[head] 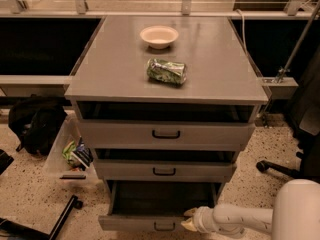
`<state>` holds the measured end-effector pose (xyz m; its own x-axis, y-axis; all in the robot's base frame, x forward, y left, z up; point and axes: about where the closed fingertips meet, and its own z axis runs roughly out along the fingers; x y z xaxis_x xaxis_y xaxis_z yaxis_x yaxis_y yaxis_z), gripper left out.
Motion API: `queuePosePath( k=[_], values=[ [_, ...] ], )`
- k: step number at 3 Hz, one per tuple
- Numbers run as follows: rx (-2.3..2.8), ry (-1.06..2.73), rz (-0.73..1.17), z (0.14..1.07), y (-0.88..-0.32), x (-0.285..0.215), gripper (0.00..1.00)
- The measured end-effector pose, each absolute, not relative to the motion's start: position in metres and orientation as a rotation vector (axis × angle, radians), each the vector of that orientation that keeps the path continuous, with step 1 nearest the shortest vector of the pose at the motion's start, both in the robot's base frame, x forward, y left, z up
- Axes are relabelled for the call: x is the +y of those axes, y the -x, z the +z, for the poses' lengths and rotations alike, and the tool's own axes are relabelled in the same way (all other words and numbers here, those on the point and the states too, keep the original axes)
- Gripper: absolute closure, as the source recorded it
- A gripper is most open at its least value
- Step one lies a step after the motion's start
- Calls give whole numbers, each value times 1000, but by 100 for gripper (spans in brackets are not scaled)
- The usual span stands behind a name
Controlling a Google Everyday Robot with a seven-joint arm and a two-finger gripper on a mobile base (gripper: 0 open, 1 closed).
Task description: Open bottom drawer
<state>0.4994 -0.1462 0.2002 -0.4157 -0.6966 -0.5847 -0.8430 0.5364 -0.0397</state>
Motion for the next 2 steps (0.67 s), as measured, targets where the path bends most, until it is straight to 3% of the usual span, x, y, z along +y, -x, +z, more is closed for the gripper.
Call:
queuePosePath(
  k=[2],
  values=[
    [2234,1219,357,201,-488,-149,100]
  ],
)
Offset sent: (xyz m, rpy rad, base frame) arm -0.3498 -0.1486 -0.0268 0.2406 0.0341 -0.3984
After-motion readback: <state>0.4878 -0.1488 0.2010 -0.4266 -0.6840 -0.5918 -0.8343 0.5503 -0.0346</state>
